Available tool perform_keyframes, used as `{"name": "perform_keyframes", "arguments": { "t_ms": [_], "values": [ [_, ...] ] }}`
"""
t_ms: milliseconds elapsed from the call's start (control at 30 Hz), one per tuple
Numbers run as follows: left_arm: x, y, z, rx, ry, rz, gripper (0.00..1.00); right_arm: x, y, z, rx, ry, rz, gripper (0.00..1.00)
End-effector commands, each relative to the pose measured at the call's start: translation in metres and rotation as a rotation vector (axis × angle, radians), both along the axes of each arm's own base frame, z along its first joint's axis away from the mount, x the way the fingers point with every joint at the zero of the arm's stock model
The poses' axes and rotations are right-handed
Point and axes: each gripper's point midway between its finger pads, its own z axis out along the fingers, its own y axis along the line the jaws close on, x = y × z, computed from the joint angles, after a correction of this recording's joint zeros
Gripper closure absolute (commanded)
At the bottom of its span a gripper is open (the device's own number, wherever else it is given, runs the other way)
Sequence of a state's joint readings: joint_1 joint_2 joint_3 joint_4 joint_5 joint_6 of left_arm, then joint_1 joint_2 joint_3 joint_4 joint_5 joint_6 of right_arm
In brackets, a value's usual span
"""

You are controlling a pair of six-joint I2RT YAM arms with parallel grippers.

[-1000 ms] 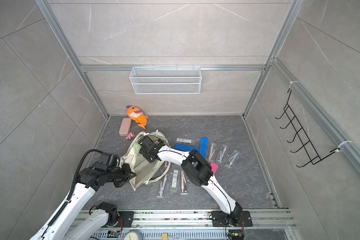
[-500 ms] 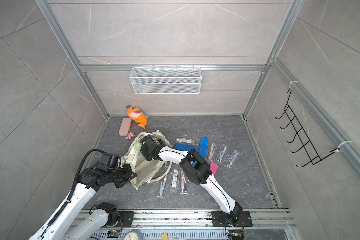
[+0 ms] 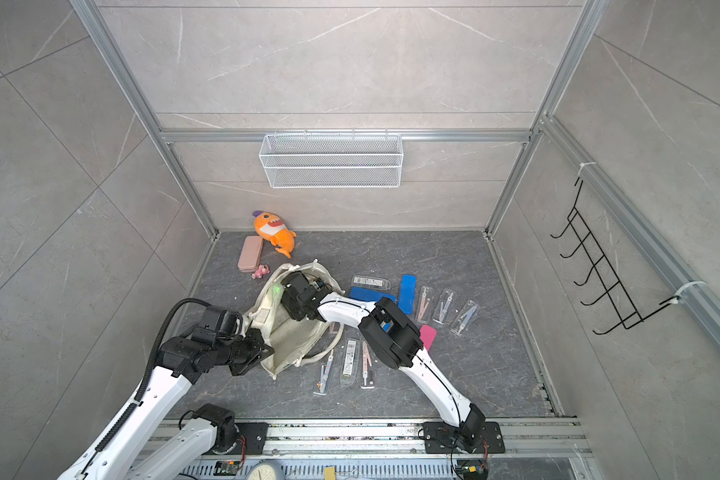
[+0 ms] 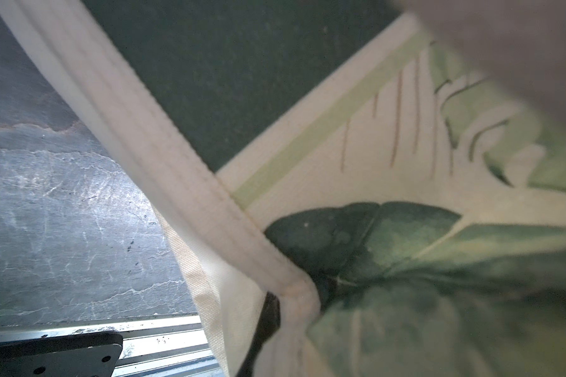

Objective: Take out the compass set from the canvas bag
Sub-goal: Pick up the compass set from the canvas bag, then adjust the canvas bag at the center of the board.

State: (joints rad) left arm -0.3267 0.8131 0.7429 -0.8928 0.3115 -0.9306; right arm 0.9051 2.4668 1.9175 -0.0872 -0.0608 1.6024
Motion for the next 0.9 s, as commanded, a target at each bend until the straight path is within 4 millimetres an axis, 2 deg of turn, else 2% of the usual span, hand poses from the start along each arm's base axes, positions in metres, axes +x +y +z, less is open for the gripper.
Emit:
{"name": "perform_keyframes", "arguments": {
  "t_ms": [0,200,400,767,867],
  "values": [
    [-0.019,0.004,-0.009,0.020,0.100,0.003,1.00,0.013,-0.015,0.007,-0.053,-0.029,0.008,0.60],
    [-0.008,0.000,-0.006,-0.003,0.086,0.036,1.00,-0.015,-0.008,0.045,-0.053,-0.087,0.093,0.63],
    [-0.001,-0.001,0.002,-0.014,0.074,0.066,1.00,-0.047,-0.018,0.071,-0.052,-0.134,0.144,0.63],
    [0.009,0.000,0.011,-0.017,0.058,0.103,1.00,-0.111,-0.044,0.104,-0.074,-0.195,0.255,0.65],
    [0.013,-0.002,0.011,-0.020,0.059,0.106,1.00,-0.127,-0.046,0.123,-0.079,-0.236,0.303,0.65]
  ]
}}
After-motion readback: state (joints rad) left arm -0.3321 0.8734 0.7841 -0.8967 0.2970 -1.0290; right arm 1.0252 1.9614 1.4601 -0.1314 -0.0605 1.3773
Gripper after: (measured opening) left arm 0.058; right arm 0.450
